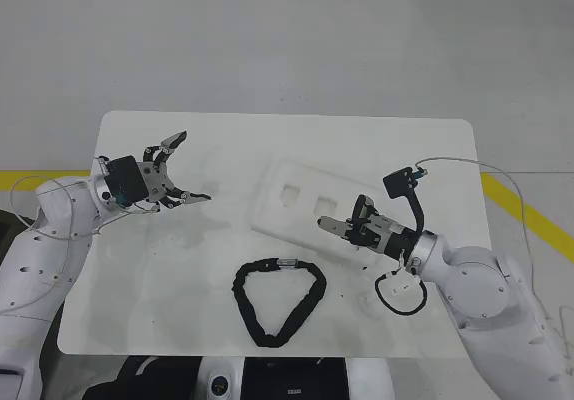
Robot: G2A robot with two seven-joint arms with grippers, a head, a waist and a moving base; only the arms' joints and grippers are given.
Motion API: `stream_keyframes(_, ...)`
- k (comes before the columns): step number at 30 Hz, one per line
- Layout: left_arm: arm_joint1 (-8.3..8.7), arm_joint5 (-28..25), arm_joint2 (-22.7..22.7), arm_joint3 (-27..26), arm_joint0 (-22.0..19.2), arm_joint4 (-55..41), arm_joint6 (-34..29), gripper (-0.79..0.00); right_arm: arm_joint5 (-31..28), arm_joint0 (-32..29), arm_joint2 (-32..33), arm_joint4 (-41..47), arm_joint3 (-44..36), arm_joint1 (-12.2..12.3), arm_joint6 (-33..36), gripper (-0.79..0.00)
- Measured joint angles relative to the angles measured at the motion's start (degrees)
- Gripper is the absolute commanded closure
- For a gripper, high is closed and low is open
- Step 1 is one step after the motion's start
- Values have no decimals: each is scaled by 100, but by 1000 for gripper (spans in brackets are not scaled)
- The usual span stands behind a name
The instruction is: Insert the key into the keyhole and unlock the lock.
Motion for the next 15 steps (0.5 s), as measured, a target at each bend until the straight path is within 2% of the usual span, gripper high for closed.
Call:
stream_keyframes(9, 0, 0, 0, 0, 0, 0, 0, -785, 62, -42, -22, -12, 6, -1, -18, -785)
stream_keyframes(15, 0, 0, 0, 0, 0, 0, 0, -785, 895, -179, -158, -367, -226, 8, 223, -785)
